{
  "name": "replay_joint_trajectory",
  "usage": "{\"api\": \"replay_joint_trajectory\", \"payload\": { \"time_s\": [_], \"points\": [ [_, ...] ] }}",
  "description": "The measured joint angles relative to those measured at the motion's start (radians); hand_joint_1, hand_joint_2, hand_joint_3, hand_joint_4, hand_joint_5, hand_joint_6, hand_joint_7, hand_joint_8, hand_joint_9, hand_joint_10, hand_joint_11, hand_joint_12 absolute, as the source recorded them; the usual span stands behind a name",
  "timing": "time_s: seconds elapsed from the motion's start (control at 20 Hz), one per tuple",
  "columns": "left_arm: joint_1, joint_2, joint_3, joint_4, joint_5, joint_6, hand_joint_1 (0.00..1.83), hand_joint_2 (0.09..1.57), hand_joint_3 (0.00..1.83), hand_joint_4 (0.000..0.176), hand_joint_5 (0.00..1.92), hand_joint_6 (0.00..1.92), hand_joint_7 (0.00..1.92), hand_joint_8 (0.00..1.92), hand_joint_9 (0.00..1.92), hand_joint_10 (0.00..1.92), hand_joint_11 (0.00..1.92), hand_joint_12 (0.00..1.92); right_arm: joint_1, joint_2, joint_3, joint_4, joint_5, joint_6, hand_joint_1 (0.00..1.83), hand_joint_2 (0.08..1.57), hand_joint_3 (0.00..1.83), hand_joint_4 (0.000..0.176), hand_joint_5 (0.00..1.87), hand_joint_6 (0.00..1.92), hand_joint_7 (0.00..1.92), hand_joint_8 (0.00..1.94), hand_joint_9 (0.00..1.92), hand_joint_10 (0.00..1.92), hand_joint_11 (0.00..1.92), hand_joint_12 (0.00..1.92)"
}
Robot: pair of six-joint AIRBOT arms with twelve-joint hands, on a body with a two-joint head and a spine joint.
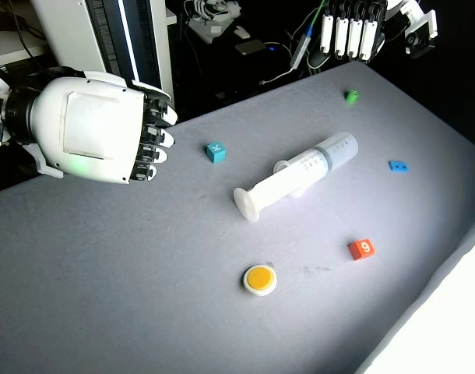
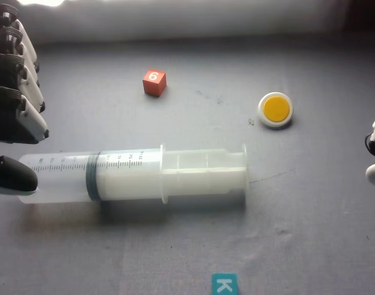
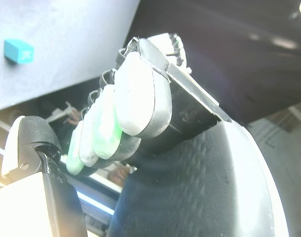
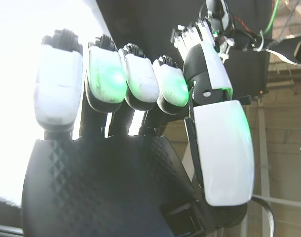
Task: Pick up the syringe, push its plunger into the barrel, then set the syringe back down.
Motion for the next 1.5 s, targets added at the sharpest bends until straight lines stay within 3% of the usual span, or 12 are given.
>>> {"api": "replay_joint_trajectory", "payload": {
  "time_s": [0.05, 0.1, 0.4, 0.45, 0.55, 0.65, 0.85, 1.2, 1.4, 1.5],
  "points": [
    [0.001, 0.000, 0.002, 0.002, 0.000, 0.000, 0.00, 1.08, 0.21, 0.000, 0.00, 0.01, 0.00, 0.00, 0.00, 0.00, 0.00, 0.00, 0.000, 0.000, 0.000, 0.000, 0.000, 0.000, 0.00, 1.10, 0.20, 0.000, 0.02, 0.01, 0.02, 0.01, 0.00, 0.01, 0.00, 0.00],
    [0.008, 0.000, 0.006, 0.003, -0.002, 0.003, 0.00, 1.15, 0.04, 0.000, 0.00, 0.00, 0.00, 0.00, 0.00, 0.00, 0.00, 0.00, 0.000, 0.000, 0.000, -0.002, -0.002, -0.001, 0.00, 1.18, 0.03, 0.000, 0.06, 0.00, 0.06, 0.00, 0.01, 0.00, 0.03, 0.02],
    [0.008, -0.010, 0.031, 0.002, -0.014, 0.009, 0.00, 1.16, 0.02, 0.000, 0.00, 0.00, 0.00, 0.00, 0.00, 0.00, 0.00, 0.00, -0.015, 0.006, 0.014, 0.014, 0.012, 0.005, 0.00, 1.20, 0.01, 0.000, 0.00, 0.00, 0.00, 0.00, 0.00, 0.00, 0.00, 0.00],
    [0.008, -0.010, 0.035, 0.009, -0.014, 0.008, 0.21, 1.12, 0.00, 0.000, 0.00, 0.00, 0.00, 0.00, 0.00, 0.00, 0.00, 0.00, -0.023, 0.006, 0.014, 0.014, 0.016, 0.005, 0.00, 1.20, 0.01, 0.000, 0.00, 0.00, 0.00, 0.00, 0.00, 0.00, 0.00, 0.00],
    [0.006, -0.010, 0.036, 0.008, -0.023, 0.008, 0.93, 0.97, 0.00, 0.000, 0.00, 0.00, 0.00, 0.00, 0.00, 0.00, 0.00, 0.00, -0.026, 0.006, 0.011, 0.004, 0.035, 0.006, 0.00, 1.21, 0.02, 0.000, 0.00, 0.00, 0.00, 0.00, 0.00, 0.00, 0.00, 0.00],
    [0.006, -0.010, 0.035, 0.009, -0.032, 0.008, 1.13, 0.95, 0.00, 0.000, 0.00, 0.00, 0.00, 0.00, 0.00, 0.00, 0.00, 0.00, -0.045, 0.008, 0.011, 0.023, 0.051, 0.006, 0.00, 1.21, 0.01, 0.000, 0.01, 0.00, 0.00, 0.00, 0.00, 0.00, 0.00, 0.00],
    [0.014, -0.010, 0.028, -0.037, -0.028, 0.014, 1.32, 0.99, 0.00, 0.000, 0.00, 0.00, 0.00, 0.00, 0.00, 0.00, 0.00, 0.00, -0.090, 0.011, 0.012, 0.078, 0.045, 0.011, 0.00, 1.23, 0.02, 0.000, 0.00, 0.00, 0.00, 0.00, 0.00, 0.00, 0.00, 0.00],
    [0.033, -0.005, 0.024, -0.001, 0.010, -0.029, 1.32, 0.99, 0.00, 0.000, 0.00, 0.00, 0.00, 0.00, 0.00, 0.00, 0.00, 0.00, -0.124, 0.000, 0.012, 0.089, 0.075, 0.011, 0.00, 1.23, 0.01, 0.000, 0.03, 0.01, 0.01, 0.00, 0.00, 0.00, 0.00, 0.00],
    [0.029, 0.020, -0.045, -0.017, 0.190, -0.090, 1.33, 0.96, 0.00, 0.000, 0.00, 0.00, 0.00, 0.00, 0.00, 0.00, 0.00, 0.00, -0.124, -0.009, 0.012, 0.084, 0.087, 0.011, 0.00, 1.23, 0.01, 0.000, 0.06, 0.01, 0.05, 0.01, 0.02, 0.01, 0.04, 0.02],
    [0.021, 0.037, -0.105, -0.108, 0.362, -0.094, 1.29, 0.97, 0.00, 0.000, 0.00, 0.00, 0.00, 0.00, 0.00, 0.00, 0.00, 0.00, -0.124, -0.011, 0.012, 0.082, 0.086, 0.011, 0.00, 1.25, 0.00, 0.000, 0.09, 0.00, 0.07, 0.01, 0.05, 0.00, 0.00, 0.20]
  ]
}}
